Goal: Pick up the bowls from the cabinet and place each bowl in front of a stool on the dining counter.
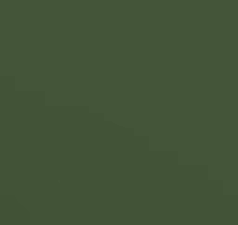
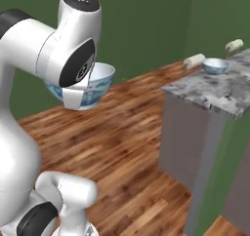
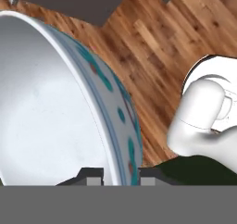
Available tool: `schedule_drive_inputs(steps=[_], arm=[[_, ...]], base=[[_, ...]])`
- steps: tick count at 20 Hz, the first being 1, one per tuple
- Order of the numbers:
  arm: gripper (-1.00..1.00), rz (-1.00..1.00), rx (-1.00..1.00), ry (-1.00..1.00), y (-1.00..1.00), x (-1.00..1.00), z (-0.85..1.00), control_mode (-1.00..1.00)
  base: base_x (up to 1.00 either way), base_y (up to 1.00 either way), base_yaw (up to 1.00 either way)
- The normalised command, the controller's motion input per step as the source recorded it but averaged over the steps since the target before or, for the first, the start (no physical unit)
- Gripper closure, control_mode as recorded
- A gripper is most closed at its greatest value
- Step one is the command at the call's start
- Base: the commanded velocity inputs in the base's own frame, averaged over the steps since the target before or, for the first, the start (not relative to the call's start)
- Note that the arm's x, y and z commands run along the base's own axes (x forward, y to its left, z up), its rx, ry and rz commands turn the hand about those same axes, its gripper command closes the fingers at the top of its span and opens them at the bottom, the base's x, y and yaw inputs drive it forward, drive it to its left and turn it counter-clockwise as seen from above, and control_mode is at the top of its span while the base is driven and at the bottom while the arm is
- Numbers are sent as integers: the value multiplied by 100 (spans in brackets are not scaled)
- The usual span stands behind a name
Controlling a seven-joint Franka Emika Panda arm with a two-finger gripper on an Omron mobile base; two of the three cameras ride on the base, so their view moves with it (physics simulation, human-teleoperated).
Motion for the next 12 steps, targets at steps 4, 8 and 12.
schedule_drive_inputs(steps=[4,8,12], arm=[[100,0,0,0,0,0,0,100],[100,0,0,0,0,0,0,100],[100,0,0,0,0,0,0,100]], base=[[53,54,-82],[81,80,-67],[79,100,-45]])
